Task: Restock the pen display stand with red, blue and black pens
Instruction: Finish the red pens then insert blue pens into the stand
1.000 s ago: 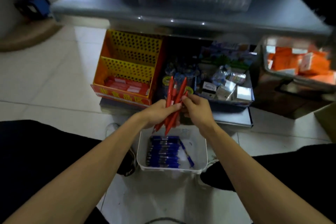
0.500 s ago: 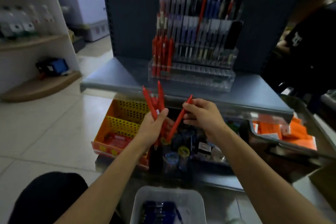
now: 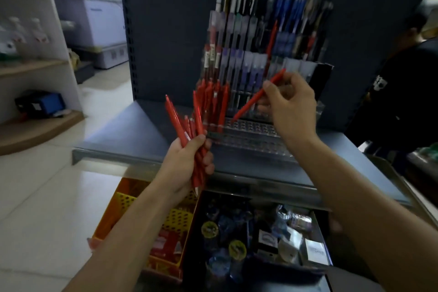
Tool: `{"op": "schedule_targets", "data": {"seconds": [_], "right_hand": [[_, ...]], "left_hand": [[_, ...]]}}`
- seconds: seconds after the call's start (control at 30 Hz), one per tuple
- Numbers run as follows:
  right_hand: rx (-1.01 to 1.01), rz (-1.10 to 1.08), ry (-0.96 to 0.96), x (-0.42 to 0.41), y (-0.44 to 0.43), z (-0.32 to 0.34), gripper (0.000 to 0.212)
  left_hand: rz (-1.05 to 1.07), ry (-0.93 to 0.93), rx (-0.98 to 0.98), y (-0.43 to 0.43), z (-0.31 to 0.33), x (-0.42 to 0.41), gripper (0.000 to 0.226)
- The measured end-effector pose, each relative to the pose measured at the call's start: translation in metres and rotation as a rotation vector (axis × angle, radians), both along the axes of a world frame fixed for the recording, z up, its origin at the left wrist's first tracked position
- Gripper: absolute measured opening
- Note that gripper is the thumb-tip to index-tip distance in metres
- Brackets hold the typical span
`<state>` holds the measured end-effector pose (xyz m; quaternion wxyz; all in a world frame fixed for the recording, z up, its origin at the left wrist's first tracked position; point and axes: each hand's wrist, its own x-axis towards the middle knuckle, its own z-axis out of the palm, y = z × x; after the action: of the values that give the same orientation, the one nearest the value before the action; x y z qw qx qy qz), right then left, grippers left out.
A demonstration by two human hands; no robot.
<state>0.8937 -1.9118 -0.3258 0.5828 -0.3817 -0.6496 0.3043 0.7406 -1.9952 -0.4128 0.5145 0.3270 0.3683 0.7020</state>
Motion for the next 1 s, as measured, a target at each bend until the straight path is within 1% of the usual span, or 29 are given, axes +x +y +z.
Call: {"op": "schedule_targets", "data": {"seconds": [0.1, 0.13, 0.17, 0.23, 0.3, 0.33, 0.43, 0.5, 0.57, 0.63, 0.67, 0.7, 0.8, 0.87, 1.0], "right_hand": [[0.102, -0.057, -0.141, -0.016, 0.024, 0.004, 0.009], [0.12, -0.061, -0.194, -0.021, 0.031, 0.004, 0.004], [0.125, -0.065, -0.252, -0.025, 0.037, 0.003, 0.006], [0.104, -0.067, -0.4, -0.033, 0.046, -0.004, 0.019], [0.081, -0.058, -0.56, -0.041, 0.049, -0.016, 0.016], [0.078, -0.072, -0.593, -0.043, 0.05, -0.022, 0.012], [0.083, -0.167, -0.546, -0.046, 0.051, -0.036, 0.013], [0.073, -0.19, -0.524, -0.048, 0.049, -0.039, 0.016], [-0.01, -0.148, -0.469, -0.048, 0.049, -0.036, 0.021], [-0.147, -0.061, -0.4, -0.043, 0.05, -0.027, 0.026], [-0.176, -0.041, -0.415, -0.04, 0.051, -0.024, 0.027], [-0.157, -0.044, -0.456, -0.039, 0.052, -0.022, 0.027], [-0.014, -0.126, -0.568, -0.042, 0.047, -0.025, 0.024], [0.03, -0.164, -0.614, -0.045, 0.043, -0.027, 0.02], [0.019, -0.137, -0.666, -0.044, 0.046, -0.019, 0.028]], "left_hand": [[-0.022, -0.001, 0.037, 0.01, 0.0, -0.005, 0.008], [-0.017, 0.002, 0.052, 0.014, 0.001, -0.008, 0.009], [-0.01, -0.002, 0.069, 0.017, 0.002, -0.011, 0.01], [0.004, -0.011, 0.099, 0.023, 0.004, -0.016, 0.011], [0.036, 0.004, 0.118, 0.026, 0.003, -0.018, 0.013], [0.053, 0.013, 0.12, 0.027, 0.002, -0.018, 0.014], [0.064, 0.024, 0.122, 0.029, 0.0, -0.017, 0.014], [0.062, 0.031, 0.125, 0.028, 0.001, -0.016, 0.016], [0.061, 0.029, 0.132, 0.028, 0.002, -0.014, 0.017], [0.053, 0.012, 0.133, 0.027, 0.003, -0.011, 0.017], [0.051, 0.004, 0.131, 0.028, 0.004, -0.01, 0.018], [0.052, 0.0, 0.131, 0.028, 0.004, -0.008, 0.018], [0.065, 0.009, 0.121, 0.029, 0.003, -0.005, 0.017], [0.075, 0.019, 0.118, 0.028, 0.003, -0.005, 0.017], [0.081, 0.043, 0.111, 0.025, 0.003, -0.005, 0.017]]}}
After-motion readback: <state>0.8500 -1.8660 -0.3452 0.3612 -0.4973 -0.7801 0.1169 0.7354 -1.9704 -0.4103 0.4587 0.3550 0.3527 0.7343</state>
